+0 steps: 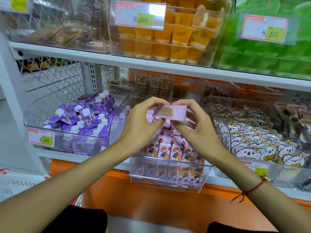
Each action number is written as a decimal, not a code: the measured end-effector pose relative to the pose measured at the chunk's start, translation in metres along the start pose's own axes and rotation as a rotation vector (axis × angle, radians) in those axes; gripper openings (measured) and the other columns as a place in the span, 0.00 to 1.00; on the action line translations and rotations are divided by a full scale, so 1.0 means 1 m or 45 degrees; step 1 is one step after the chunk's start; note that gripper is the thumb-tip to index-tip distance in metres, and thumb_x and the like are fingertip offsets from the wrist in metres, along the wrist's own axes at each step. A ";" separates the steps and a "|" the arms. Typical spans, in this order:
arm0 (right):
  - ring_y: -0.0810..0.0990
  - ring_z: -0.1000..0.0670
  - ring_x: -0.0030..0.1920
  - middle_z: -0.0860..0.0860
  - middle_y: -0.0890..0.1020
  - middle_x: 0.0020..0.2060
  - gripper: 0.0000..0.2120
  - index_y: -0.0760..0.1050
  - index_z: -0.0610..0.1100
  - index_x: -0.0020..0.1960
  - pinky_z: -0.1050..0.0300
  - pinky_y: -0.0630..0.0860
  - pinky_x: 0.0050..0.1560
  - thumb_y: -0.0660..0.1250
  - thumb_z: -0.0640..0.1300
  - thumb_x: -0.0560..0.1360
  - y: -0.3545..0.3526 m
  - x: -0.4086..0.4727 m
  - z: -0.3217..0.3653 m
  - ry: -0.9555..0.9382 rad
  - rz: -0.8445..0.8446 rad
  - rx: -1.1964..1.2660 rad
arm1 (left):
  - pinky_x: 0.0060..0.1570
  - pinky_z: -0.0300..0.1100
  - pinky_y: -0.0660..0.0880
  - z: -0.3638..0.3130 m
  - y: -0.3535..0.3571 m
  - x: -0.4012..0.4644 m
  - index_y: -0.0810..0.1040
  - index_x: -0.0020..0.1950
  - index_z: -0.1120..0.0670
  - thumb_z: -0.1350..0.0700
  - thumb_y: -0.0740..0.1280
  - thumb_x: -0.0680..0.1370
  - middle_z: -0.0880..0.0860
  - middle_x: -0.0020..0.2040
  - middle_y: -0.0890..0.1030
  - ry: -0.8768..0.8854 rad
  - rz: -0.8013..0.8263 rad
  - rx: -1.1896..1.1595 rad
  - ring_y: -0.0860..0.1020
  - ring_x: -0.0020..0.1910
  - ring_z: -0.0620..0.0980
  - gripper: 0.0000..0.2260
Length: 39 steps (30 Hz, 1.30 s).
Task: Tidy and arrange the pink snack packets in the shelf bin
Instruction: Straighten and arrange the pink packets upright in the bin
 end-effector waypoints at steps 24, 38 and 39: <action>0.76 0.51 0.40 0.34 0.81 0.53 0.11 0.81 0.44 0.56 0.68 0.73 0.31 0.67 0.48 0.76 -0.007 0.000 -0.043 0.662 -0.095 0.350 | 0.35 0.34 0.79 0.029 0.024 -0.020 0.79 0.60 0.56 0.50 0.68 0.77 0.51 0.52 0.84 -0.915 0.155 -0.714 0.80 0.32 0.41 0.15; 0.79 0.54 0.54 0.55 0.80 0.54 0.19 0.72 0.49 0.67 0.61 0.76 0.56 0.67 0.44 0.77 -0.009 0.005 -0.004 0.144 -0.109 -0.079 | 0.60 0.42 0.74 0.009 0.008 -0.005 0.74 0.66 0.48 0.58 0.69 0.77 0.45 0.59 0.81 -0.478 0.059 -0.588 0.78 0.59 0.40 0.18; 0.77 0.54 0.56 0.54 0.79 0.55 0.19 0.72 0.49 0.67 0.59 0.75 0.57 0.67 0.45 0.77 -0.011 0.006 -0.002 0.093 -0.120 -0.179 | 0.60 0.42 0.75 0.009 0.004 -0.003 0.74 0.65 0.48 0.58 0.69 0.76 0.45 0.59 0.80 -0.467 0.016 -0.573 0.78 0.58 0.39 0.19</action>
Point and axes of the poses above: each hand's wrist, its own x-axis towards the middle knuckle, its own y-axis out of the palm, z = x × y, the point moved 9 cm from there along x, towards the middle knuckle
